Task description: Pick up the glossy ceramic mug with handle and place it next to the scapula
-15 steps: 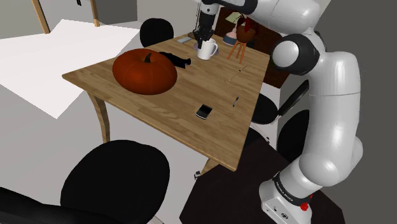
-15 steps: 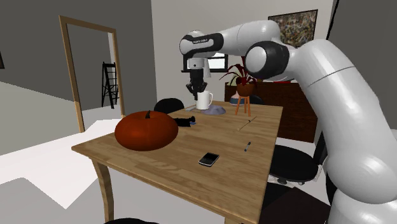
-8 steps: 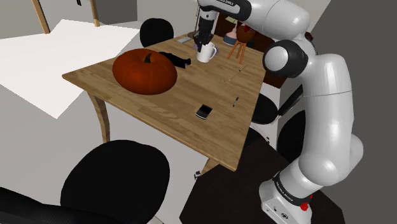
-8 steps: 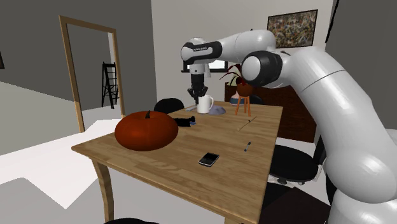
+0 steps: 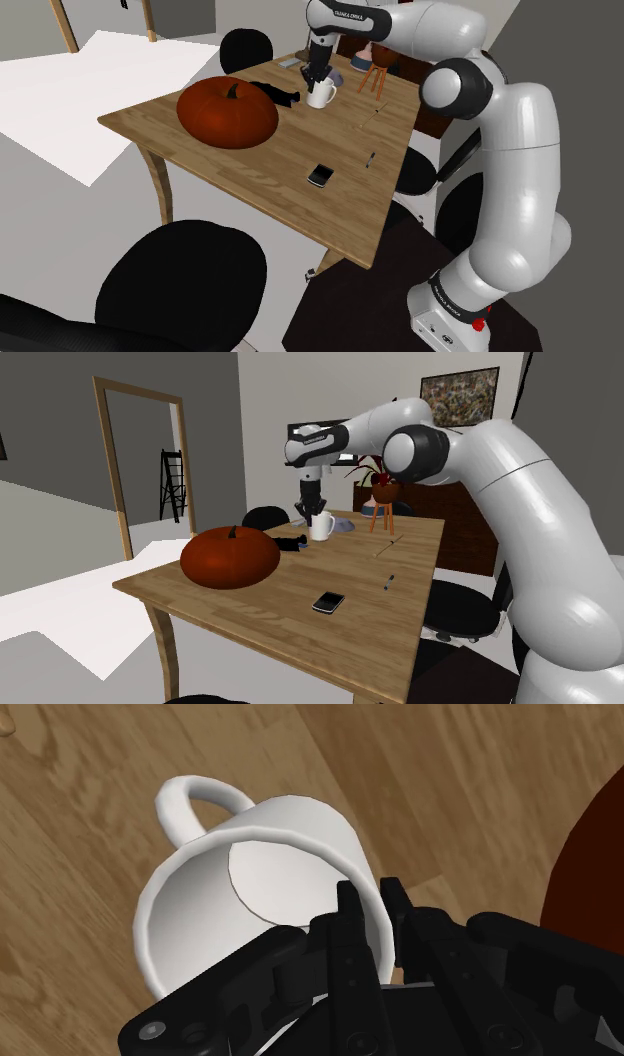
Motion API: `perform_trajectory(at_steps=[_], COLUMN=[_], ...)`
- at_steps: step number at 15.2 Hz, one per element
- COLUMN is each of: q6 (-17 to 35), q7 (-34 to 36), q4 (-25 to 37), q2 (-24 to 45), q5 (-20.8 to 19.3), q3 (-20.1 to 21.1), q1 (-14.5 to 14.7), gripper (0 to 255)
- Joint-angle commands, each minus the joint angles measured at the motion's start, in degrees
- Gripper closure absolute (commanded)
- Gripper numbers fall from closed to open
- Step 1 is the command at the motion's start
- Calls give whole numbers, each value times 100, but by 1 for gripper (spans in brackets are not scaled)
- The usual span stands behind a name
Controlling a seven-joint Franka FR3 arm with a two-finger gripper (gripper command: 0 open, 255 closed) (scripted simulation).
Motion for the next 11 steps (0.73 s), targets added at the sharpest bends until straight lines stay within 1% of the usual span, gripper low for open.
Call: perform_trajectory(at_steps=[1,11], q6=[187,941], q7=[7,67], q4=[-211,-947], q2=[-30,-9], q5=[-1,-22], q3=[-1,-7], q1=[-15,-40], gripper=[255,255])
